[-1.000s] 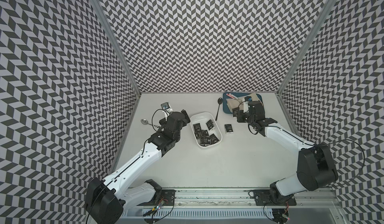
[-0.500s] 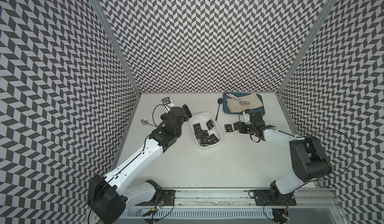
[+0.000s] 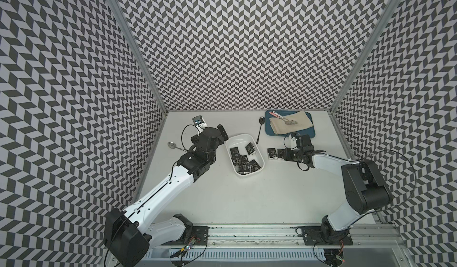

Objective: Take the pocket tissues out of the storage box
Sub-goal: Place the pocket tissues at the center of the board.

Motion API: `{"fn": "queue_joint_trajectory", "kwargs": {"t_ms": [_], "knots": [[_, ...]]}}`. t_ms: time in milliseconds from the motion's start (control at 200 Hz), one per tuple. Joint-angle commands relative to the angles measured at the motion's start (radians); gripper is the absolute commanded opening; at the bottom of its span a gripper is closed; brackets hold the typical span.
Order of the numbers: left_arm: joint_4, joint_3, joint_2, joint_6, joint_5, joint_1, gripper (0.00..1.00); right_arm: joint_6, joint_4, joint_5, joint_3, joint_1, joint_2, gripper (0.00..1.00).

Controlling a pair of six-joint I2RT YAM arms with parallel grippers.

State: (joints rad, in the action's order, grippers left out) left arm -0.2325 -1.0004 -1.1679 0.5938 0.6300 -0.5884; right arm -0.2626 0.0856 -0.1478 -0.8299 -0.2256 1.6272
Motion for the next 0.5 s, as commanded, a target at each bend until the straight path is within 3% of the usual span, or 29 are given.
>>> {"fn": "queue_joint_trajectory", "kwargs": {"t_ms": [0, 496], "knots": [[0.013, -0.032, 0.024, -0.015, -0.004, 0.001, 0.99, 0.006, -0.012, 0.023, -0.032, 0.009, -0.041, 0.41], [0.018, -0.030, 0.041, -0.025, -0.013, -0.001, 0.99, 0.022, -0.063, -0.023, -0.002, 0.020, 0.057, 0.40]]}}
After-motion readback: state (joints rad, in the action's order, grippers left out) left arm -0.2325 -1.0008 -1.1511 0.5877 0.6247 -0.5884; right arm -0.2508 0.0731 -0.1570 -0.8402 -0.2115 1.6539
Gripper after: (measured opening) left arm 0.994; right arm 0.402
